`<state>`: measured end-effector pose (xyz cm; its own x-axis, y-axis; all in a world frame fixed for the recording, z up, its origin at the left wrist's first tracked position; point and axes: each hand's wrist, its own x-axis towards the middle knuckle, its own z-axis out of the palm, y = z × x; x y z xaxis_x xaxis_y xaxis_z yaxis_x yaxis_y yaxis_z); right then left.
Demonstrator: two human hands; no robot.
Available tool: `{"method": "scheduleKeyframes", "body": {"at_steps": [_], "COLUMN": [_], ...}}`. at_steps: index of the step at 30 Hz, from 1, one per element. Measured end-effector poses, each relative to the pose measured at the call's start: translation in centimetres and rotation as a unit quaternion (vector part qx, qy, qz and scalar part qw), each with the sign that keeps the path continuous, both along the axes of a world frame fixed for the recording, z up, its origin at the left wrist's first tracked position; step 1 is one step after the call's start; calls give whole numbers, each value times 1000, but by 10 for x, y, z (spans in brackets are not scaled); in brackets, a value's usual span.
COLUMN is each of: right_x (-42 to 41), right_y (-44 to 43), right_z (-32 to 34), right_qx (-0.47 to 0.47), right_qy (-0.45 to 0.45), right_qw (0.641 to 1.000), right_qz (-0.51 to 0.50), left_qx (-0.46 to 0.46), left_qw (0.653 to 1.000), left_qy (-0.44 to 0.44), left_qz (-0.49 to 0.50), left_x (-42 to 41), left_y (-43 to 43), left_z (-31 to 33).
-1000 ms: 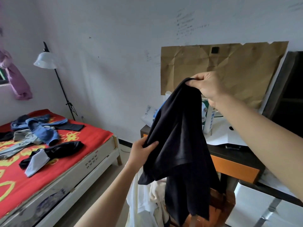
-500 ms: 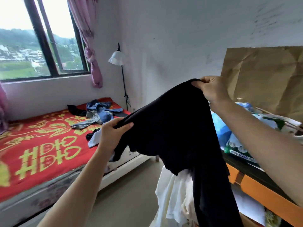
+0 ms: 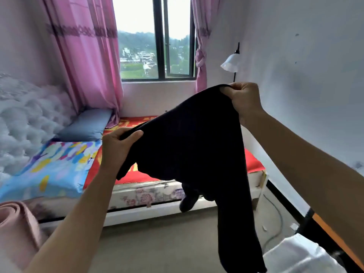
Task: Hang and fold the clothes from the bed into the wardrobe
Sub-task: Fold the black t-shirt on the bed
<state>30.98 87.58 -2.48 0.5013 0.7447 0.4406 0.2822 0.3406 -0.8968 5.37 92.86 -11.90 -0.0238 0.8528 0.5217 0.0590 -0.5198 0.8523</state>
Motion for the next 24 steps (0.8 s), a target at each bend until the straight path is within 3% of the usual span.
{"method": "scheduleKeyframes", "body": {"at_steps": [9, 24], "right_x": [-43, -88], "right_y": [176, 421], "right_z": [-66, -180], "right_qx": [-89, -240], "right_qy": [72, 24], "right_qw": [991, 968], "right_qz": [64, 72], "left_qx": [-20, -50], "left_qw": [998, 991], "left_qy": [-12, 91], "left_qz": [53, 85], "left_x": [-62, -107], "left_y": [141, 359], "left_z": [-23, -52]}}
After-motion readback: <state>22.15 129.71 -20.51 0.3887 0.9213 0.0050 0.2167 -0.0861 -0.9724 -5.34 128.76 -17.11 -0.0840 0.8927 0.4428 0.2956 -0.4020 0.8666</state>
